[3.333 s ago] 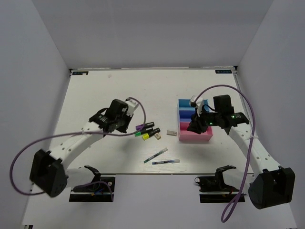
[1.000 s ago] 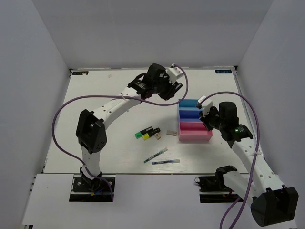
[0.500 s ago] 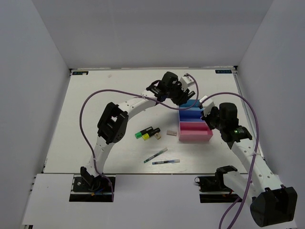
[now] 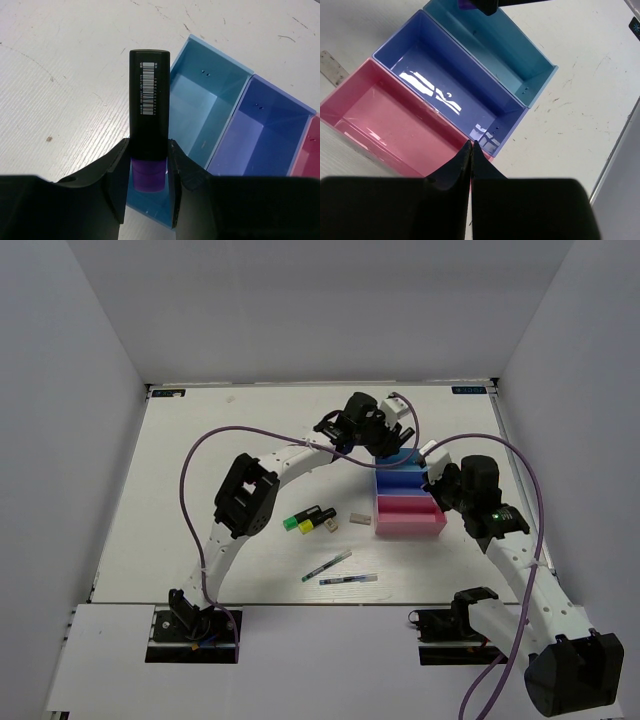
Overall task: Sort the stationery into containers
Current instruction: Place the stationery in the storage box, then move the stationery to the center of the board.
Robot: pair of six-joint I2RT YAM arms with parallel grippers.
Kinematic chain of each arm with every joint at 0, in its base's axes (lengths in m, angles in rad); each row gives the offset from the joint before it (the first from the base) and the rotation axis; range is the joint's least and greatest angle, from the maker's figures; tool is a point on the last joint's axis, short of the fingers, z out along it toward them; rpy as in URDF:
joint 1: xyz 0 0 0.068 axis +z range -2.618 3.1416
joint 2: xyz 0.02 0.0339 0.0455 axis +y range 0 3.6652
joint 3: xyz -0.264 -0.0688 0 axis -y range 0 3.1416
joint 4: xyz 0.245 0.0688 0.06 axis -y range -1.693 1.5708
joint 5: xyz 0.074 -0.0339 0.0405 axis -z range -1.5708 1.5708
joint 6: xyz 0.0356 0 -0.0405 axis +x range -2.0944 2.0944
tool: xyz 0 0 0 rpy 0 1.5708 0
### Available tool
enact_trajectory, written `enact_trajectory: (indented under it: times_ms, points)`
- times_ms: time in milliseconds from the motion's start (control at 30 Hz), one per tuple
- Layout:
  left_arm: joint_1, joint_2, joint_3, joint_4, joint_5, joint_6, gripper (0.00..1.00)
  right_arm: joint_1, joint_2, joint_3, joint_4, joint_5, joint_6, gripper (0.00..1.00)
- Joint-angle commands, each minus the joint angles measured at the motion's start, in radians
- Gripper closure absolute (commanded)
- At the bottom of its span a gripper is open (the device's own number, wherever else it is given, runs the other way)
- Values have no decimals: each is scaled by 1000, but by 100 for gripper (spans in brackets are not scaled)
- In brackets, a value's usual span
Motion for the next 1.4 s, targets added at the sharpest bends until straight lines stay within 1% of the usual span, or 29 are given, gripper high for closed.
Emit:
enact_trajectory:
  times_ms: [0,67,167,267,367,400,467,500,600,633,667,700,767,800,833,867,900,933,967,1000,1033,1067,1100,1167,1200,1233,1267,1300,1367]
  points:
    - [-11,-10,36,26,4,-15,85,-2,-19,-12,42,8,-13,100]
    - [-15,-16,22,30,-7,-20,67,-4,-20,-10,42,10,-13,100]
    - [-19,-27,16,30,-13,-21,57,-4,-19,-10,42,11,-11,100]
    - [-25,-35,16,16,-15,-14,52,-8,-25,-12,44,14,-10,99]
    - [-31,-43,14,-2,-22,-6,43,-10,-25,-12,44,16,-4,98]
    - [-30,-49,11,-8,-22,-11,43,-11,-23,-12,42,14,-5,95]
    - [-31,-58,-3,-8,-26,-11,43,-14,-25,-10,44,13,-2,95]
    - [-30,-61,-12,-13,-29,-12,42,-17,-28,-9,42,13,-1,91]
    - [-33,-85,-36,-3,-26,-14,42,-24,-32,-5,33,7,7,78]
    - [-33,-134,-70,16,-36,-15,48,-25,-37,-4,30,4,11,69]
    - [-33,-135,-70,16,-36,-15,53,-28,-37,-4,30,5,19,65]
    - [-31,-151,-81,26,-42,-15,60,-31,-37,-2,24,4,21,63]
    - [-33,-229,-124,32,-67,-18,76,-30,-43,-2,21,1,24,63]
    - [-34,-252,-138,26,-73,-15,90,-31,-42,1,15,-10,25,75]
    - [-34,-341,-198,7,-93,-15,96,-33,-43,7,-2,-28,25,100]
    - [-34,-377,-257,-19,-114,-3,100,-33,-42,8,-2,-62,21,100]
    - [-34,-448,-285,-36,-115,-17,100,-33,-43,11,-19,-80,16,100]
    - [-36,-487,-397,-90,-115,3,100,-33,-42,13,-33,-103,15,100]
    - [-36,-595,-436,-155,-127,34,100,-33,-37,11,-47,-177,-7,100]
    - [-41,-627,-469,-237,-137,69,89,-34,-32,11,-82,-206,-14,95]
    - [-45,-650,-518,-296,-151,92,81,-31,-23,17,-94,-231,-24,76]
    - [-50,-674,-517,-436,-255,126,76,-30,-6,19,-106,-298,-45,40]
    - [-47,-670,-512,-576,-291,134,69,-30,-2,28,-138,-317,-54,30]
    - [-41,-658,-542,-719,-375,124,66,-25,11,33,-148,-386,-70,30]
    - [-32,-658,-590,-747,-394,115,66,-25,15,40,-172,-400,-79,54]
    - [-31,-676,-622,-741,-401,111,66,-22,18,44,-179,-416,-80,75]
    - [-33,-700,-648,-687,-409,105,66,-22,33,45,-182,-432,-76,93]
    - [-30,-711,-727,-669,-423,94,66,-24,37,56,-198,-438,-77,100]
    - [-12,-724,-763,-624,-405,74,69,-21,54,65,-211,-464,-79,100]
